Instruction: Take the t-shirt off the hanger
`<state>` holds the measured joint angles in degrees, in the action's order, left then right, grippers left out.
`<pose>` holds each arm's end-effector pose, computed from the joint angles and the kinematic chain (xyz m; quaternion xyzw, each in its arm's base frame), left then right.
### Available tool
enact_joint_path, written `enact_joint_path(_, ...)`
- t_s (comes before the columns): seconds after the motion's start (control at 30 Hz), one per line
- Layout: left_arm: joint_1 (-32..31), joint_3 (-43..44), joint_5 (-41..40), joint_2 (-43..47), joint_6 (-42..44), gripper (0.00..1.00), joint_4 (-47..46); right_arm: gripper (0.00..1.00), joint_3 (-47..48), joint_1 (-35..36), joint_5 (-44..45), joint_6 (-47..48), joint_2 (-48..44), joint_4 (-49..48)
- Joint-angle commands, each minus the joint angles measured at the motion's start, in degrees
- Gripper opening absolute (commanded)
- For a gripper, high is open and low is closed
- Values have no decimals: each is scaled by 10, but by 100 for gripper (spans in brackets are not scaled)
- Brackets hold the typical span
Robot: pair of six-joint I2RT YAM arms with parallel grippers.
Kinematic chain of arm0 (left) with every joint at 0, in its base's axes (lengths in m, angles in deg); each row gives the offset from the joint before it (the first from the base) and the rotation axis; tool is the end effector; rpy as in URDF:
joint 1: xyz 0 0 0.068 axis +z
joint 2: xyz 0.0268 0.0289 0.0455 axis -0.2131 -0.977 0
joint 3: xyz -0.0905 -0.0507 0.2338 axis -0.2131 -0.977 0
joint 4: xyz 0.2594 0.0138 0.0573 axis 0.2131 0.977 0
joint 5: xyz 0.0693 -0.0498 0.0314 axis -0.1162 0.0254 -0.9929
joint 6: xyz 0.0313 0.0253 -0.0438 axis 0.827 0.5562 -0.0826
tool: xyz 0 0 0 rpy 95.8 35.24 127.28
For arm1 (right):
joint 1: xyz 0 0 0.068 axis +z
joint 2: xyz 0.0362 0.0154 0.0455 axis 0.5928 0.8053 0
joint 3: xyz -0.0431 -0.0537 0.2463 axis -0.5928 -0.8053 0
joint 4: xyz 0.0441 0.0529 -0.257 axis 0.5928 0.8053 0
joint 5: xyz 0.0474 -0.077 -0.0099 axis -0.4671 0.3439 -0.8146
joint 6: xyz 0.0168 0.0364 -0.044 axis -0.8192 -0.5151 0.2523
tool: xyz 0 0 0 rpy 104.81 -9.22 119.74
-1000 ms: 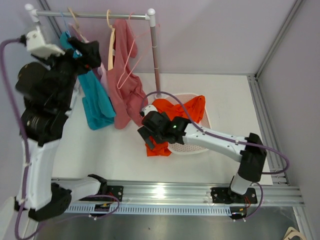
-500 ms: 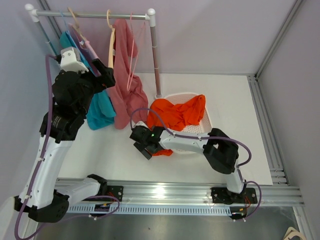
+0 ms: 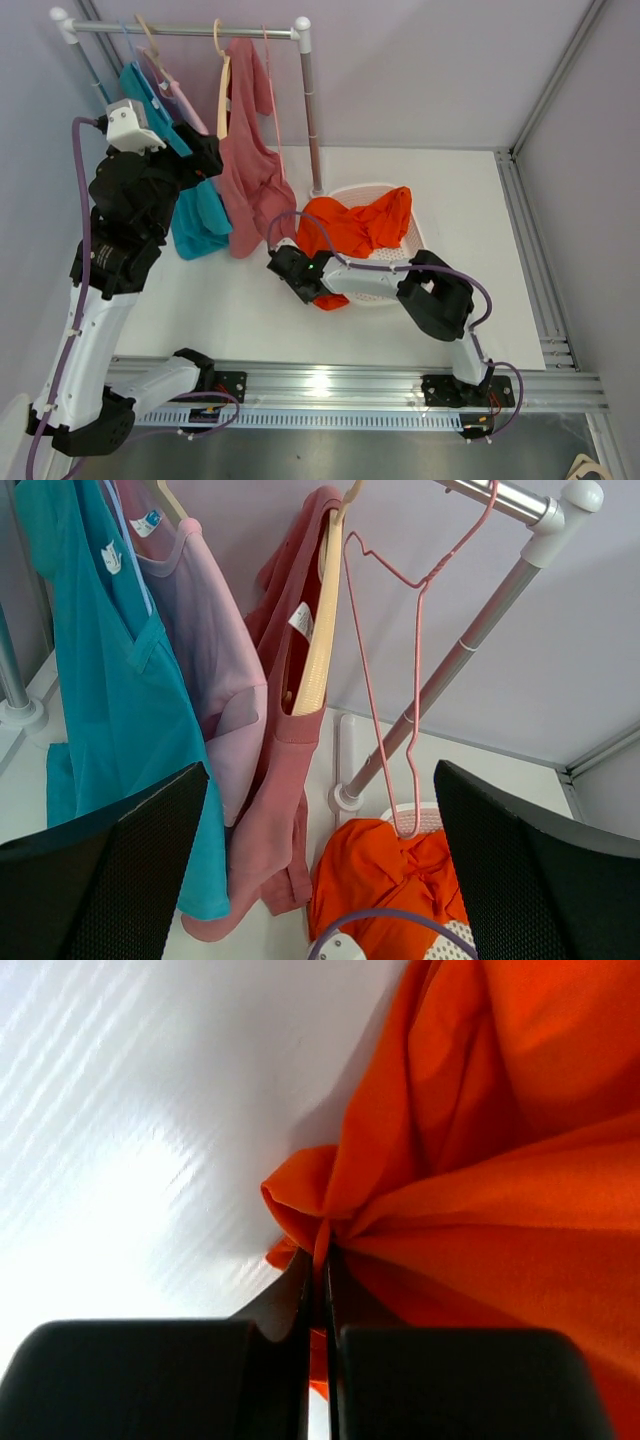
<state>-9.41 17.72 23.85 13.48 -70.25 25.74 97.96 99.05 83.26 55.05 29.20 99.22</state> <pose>0.1817 -0.0546 0.4988 -0.1273 0.7035 -0.1188 0.6890 0.2081 0.3718 0.1355 -0.3831 0.8858 -0.0043 0.2617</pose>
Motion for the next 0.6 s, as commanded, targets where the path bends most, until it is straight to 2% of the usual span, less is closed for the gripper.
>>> enact_joint_path(0.0,-3,-5,-8,8,-1,100,-17,0,-25,3,-22,-11,-70,11)
enact_joint_path(0.2,-3,-6,-3,8,-4,99,-19,0,26,-61,-142,-17,-259,60)
enact_joint_path(0.33,-3,-7,6,6,-12,100,-21,0,67,-162,-183,-20,-293,85)
enact_joint_path(0.47,-5,-10,12,3,-15,99,-27,0,64,-277,-183,-35,-296,76)
enact_joint_path(0.53,-6,-11,11,1,-12,100,-28,0,54,-310,-209,-36,-297,58)
enact_joint_path(0.57,-6,-8,11,0,-11,100,-25,0,53,-327,-178,-41,-293,61)
